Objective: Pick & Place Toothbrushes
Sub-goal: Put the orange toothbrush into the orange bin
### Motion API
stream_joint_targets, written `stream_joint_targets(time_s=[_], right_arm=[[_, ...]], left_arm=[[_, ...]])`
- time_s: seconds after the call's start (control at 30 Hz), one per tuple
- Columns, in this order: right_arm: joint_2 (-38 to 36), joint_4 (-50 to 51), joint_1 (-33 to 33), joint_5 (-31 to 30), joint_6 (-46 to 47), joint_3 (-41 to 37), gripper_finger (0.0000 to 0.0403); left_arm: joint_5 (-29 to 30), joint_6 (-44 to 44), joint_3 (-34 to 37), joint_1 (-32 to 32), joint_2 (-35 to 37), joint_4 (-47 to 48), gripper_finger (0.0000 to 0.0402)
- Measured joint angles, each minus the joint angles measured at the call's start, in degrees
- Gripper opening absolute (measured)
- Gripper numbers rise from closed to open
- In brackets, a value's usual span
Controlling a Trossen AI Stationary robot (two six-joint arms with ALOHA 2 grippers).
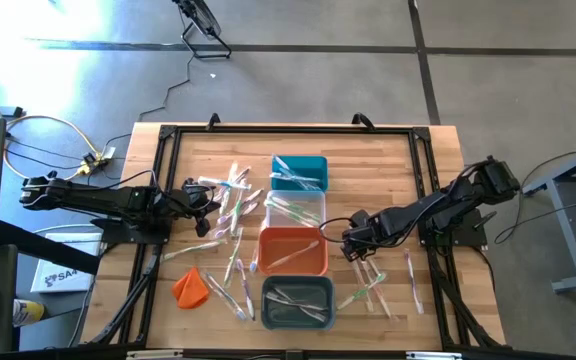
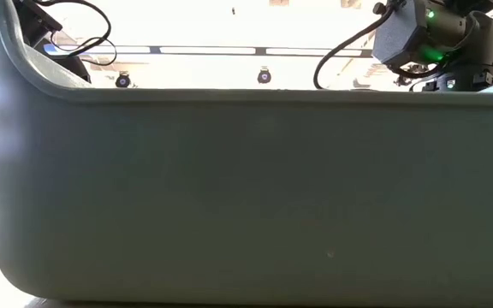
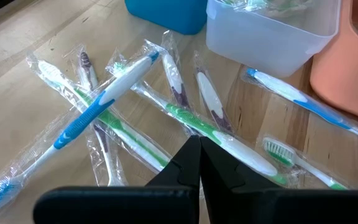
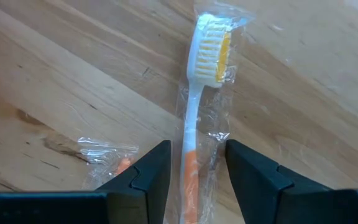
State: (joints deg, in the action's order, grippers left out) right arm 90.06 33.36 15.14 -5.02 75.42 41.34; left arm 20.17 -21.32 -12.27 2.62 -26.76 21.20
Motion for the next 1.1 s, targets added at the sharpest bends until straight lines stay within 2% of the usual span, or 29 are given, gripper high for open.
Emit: stream_joint_targets(time_s=[0.2, 0.83, 1.1], right_arm=[[0.03, -0.04, -0.02, -0.02, -0.07, -0.04, 0.0134], [0.11, 1.53, -0.09, 0.17, -0.52, -0.15, 0.0014], [-2.4, 1.48, -0.09, -0.42, -1.15, -0.36, 0.0008]], left_arm=[[-0.01, 0.0, 0.0, 0.0, 0.02, -0.01, 0.0], [-0.01, 0.0, 0.01, 0.01, 0.01, -0.01, 0.0], [0.01, 0.0, 0.0, -0.01, 0.02, -0.01, 0.0]])
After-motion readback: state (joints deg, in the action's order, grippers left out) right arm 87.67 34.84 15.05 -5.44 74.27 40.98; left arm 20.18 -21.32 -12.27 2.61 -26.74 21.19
